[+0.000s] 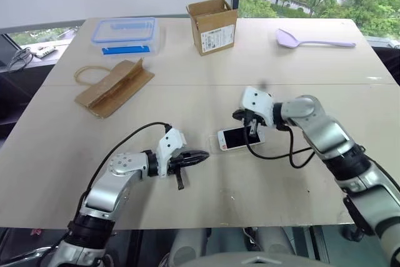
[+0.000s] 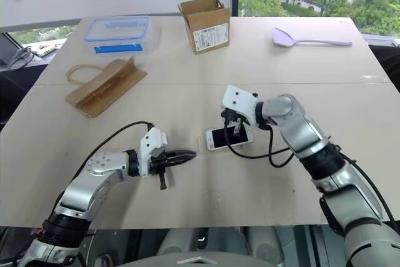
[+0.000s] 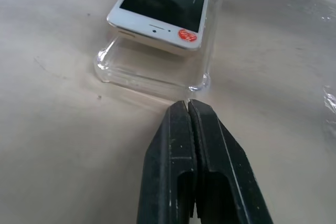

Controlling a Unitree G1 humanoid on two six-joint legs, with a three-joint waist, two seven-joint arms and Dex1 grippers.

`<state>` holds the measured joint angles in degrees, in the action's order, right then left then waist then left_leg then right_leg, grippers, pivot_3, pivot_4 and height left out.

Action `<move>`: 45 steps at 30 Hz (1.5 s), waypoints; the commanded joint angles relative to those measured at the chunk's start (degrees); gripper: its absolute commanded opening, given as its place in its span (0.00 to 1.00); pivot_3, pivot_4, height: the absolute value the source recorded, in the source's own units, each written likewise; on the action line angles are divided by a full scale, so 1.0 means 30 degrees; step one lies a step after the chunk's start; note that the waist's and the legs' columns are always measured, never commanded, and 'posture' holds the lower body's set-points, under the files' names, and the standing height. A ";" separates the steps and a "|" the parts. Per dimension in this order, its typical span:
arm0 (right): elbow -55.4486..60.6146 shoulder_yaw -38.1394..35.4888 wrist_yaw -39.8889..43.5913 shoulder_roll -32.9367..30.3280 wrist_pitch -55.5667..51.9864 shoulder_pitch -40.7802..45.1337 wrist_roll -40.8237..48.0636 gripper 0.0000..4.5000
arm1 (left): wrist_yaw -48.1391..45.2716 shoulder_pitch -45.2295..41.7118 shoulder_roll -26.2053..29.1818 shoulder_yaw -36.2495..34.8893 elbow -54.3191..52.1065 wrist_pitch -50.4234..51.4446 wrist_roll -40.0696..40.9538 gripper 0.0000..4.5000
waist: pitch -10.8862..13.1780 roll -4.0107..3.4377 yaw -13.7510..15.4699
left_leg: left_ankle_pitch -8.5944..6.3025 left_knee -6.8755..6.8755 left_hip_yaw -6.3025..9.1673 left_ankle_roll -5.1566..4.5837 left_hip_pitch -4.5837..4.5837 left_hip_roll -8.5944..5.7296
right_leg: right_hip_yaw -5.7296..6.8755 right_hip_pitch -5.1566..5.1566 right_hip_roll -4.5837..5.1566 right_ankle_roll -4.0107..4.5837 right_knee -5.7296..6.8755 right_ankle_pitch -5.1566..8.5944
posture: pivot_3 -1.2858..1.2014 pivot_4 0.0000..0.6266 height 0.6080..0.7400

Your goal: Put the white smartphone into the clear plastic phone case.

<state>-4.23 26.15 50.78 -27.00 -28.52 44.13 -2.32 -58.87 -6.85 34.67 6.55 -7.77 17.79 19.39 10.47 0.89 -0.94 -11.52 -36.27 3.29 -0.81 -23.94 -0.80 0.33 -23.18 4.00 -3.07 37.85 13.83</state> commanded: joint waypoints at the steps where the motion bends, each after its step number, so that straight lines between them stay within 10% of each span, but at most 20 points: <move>1: -0.1639 0.0587 0.0495 0.0178 0.1862 0.0745 -0.0861 0.00 | 0.0001 -0.0131 -0.0070 -0.0131 -0.0041 -0.0470 0.0002 0.00 | 0.0000 0.0000 0.0025 | 0.0000 0.0001 -0.0001 0.0000 0.0000 0.0000 | -0.0002 0.0001 0.0002 0.0000 -0.0001 0.0000 | 0.52 0.24 1.00; 26: 0.3084 -0.2579 0.3439 -0.0095 -0.0985 -0.0017 0.2638 0.00 | -0.0172 -0.0276 -0.0340 0.0151 0.0360 -0.0900 0.0001 0.00 | 0.0002 -0.0004 0.0078 | 0.0000 0.0002 0.0016 0.0001 -0.0001 0.0004 | -0.0004 0.0001 0.0000 0.0000 0.0008 0.0000 | 0.52 0.24 1.00; 45: 0.3190 -0.0143 0.2569 -0.0520 -0.0759 -0.3199 0.1796 0.00 | 0.1267 -0.0098 -0.0643 -0.0581 -0.0391 -0.0261 0.0132 0.00 | -0.0005 0.0006 0.0057 | 0.0000 -0.0008 0.0019 -0.0001 0.0011 0.0003 | 0.0001 0.0020 0.0005 -0.0002 0.0008 0.0001 | 0.52 0.24 1.00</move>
<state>5.41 25.23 58.41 -28.27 -31.70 34.67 3.64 -55.88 -6.57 33.15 5.16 -6.67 17.08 19.77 10.46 0.90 -0.77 -11.52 -36.30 3.35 -0.81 -23.90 -0.79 0.34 -23.12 4.02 -3.07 37.88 13.83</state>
